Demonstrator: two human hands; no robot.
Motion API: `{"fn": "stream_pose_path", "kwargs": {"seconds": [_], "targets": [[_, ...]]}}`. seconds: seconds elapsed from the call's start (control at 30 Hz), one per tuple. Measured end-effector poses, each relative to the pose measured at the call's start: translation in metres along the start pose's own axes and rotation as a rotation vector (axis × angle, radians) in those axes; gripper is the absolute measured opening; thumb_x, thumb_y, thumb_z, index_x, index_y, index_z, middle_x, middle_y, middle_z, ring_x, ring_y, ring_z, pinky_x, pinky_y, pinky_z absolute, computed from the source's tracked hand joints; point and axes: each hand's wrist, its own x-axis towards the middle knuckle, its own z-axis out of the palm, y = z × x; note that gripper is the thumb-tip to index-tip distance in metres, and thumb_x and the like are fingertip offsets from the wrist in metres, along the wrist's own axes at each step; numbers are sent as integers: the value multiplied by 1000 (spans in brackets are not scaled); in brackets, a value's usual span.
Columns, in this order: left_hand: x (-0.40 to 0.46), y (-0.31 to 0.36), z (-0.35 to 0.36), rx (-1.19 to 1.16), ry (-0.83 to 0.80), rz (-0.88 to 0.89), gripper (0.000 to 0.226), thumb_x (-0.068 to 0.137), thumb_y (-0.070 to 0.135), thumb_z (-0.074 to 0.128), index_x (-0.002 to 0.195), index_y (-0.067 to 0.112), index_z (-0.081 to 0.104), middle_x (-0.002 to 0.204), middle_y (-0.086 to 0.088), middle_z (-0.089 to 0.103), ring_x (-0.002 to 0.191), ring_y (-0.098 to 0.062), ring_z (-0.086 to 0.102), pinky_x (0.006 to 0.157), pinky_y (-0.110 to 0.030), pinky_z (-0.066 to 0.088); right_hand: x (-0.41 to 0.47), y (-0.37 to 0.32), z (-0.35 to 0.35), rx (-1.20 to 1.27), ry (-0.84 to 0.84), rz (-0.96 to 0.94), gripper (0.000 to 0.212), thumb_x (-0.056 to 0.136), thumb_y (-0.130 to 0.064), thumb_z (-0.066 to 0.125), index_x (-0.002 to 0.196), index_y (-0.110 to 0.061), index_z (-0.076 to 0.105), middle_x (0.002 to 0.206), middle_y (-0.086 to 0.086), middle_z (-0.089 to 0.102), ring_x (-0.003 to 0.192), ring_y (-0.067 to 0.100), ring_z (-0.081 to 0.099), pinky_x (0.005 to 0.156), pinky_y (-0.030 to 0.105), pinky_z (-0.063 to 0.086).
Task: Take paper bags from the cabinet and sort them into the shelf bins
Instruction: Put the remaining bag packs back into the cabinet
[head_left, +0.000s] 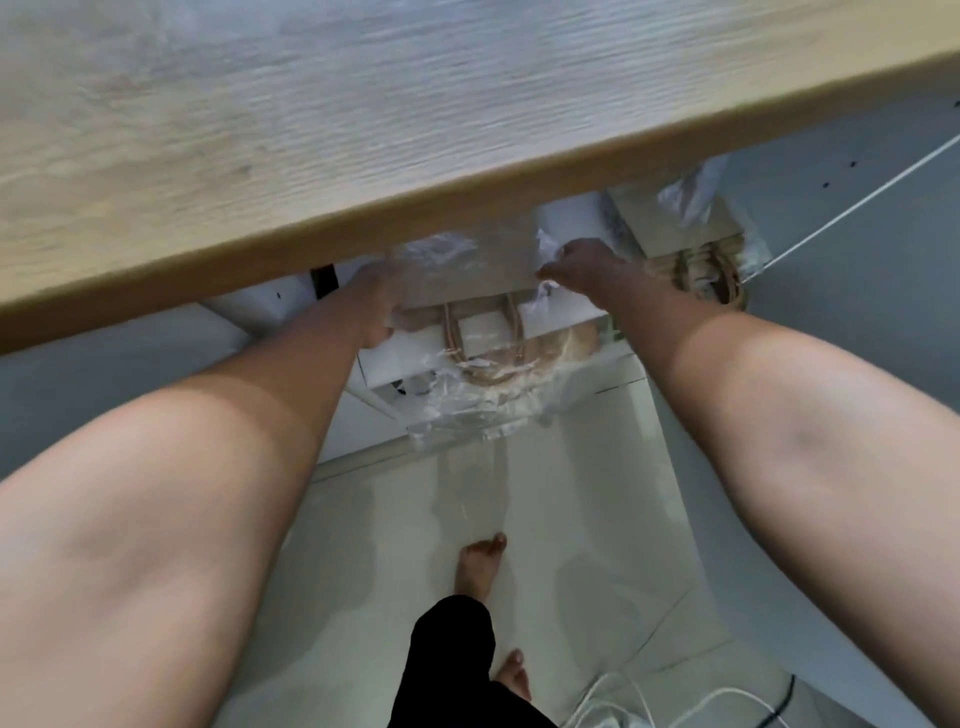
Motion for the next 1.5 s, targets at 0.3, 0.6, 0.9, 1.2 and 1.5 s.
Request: {"fn": "stream_pose_path", "kwargs": {"seconds": [0.3, 0.6, 0.9, 1.2, 1.5], "targets": [[-111, 137, -42, 358, 435, 409, 58, 100, 36, 20, 151, 9, 15, 159, -18, 10, 146, -32, 14, 118, -43, 17, -95, 31, -10, -200, 161, -98, 75, 94, -43, 44, 153, -13, 9, 161, 12, 7, 148, 33, 4, 119, 47, 14], [-254, 137, 0, 850, 808, 1031, 41, 98, 38, 34, 127, 11, 47, 125, -16, 53, 112, -36, 52, 90, -44, 44, -215, 78, -120, -274, 464, -57, 77, 96, -51, 34, 154, -13, -1, 162, 7, -8, 149, 25, -11, 120, 44, -1], [-293, 201, -27, 841, 1062, 881, 59, 97, 42, 31, 148, 13, 24, 153, -15, 24, 142, -31, 20, 115, -45, 14, -276, 170, -207, -361, 576, 245, 82, 96, -53, 31, 152, -7, -9, 160, 9, -17, 148, 25, -16, 119, 43, -6], [-271, 210, -40, 873, 875, 593, 71, 96, 57, 13, 153, 15, 3, 162, -8, -6, 149, -23, -6, 119, -44, -4, -272, 205, -202, -239, 488, 515, 92, 94, -57, 34, 150, 0, -11, 159, 16, -15, 148, 29, -14, 119, 42, -5], [-272, 211, -39, 865, 867, 587, 71, 96, 55, 12, 153, 16, 2, 161, -8, -7, 149, -22, -8, 118, -45, -7, -279, 187, -181, -393, 580, 541, 84, 96, -54, 31, 150, 5, 3, 157, 21, 10, 143, 36, 13, 118, 42, 14]]}}
